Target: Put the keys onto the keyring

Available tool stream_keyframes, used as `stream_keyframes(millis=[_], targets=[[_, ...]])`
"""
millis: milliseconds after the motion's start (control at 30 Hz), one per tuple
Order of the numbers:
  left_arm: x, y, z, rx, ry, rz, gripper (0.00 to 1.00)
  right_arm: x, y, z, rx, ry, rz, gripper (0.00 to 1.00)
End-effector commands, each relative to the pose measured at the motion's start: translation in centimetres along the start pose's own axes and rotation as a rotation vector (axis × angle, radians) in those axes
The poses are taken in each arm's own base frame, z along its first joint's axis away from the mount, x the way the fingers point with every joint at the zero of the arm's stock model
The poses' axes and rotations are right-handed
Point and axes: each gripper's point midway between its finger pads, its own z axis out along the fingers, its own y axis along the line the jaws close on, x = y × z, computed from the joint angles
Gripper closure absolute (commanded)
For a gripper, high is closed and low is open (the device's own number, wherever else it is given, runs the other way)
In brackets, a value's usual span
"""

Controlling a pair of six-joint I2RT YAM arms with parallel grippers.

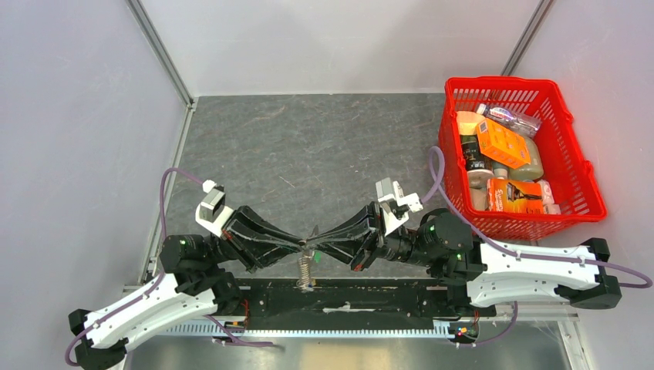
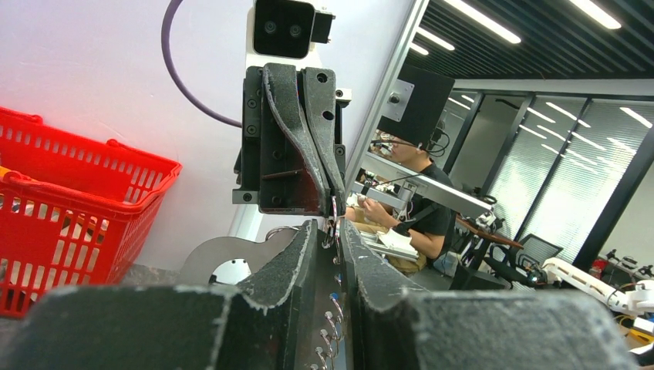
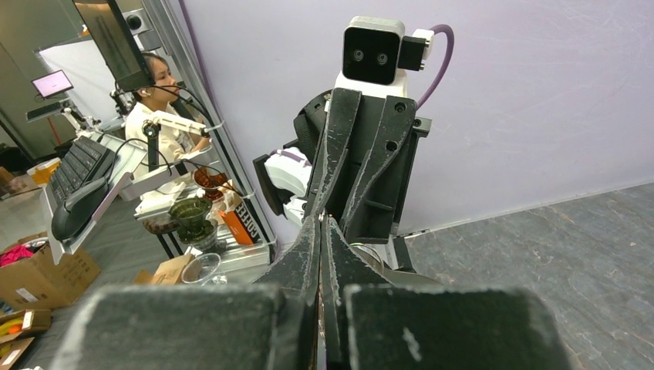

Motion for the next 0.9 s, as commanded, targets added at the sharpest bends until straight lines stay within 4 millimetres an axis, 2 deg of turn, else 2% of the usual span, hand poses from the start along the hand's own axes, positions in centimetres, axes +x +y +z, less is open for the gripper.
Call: stream_keyframes(millis=[0, 167, 533, 733, 867], targets=[[-1.0, -0.2, 0.3, 0.006, -0.045, 0.003, 0.79, -2.5, 1.0, 0.1, -0.04, -0.086, 0.003, 1.0], [-1.0, -0.2, 0.4, 0.006, -0.042, 0.001, 0.98, -2.4, 1.0, 0.0, -0.044, -0.085, 0.002, 1.0], [-0.5, -0.2, 0.5, 0.011, -0.007, -0.019, 0.98, -1.5, 0.3, -1.6, 0.008, -0.02, 0.002, 1.0], [-0.5, -0.3, 0.2, -0.003, -0.004, -0.021, 0.98, -1.5, 0.1, -2.2, 0.026, 0.005, 0.0, 0.8], [-0.4, -0.3, 0.1, -0.003, -0.003, -0.02, 0.98, -1.8, 0.1, -2.9, 0.028, 0.004, -0.004, 0.73]])
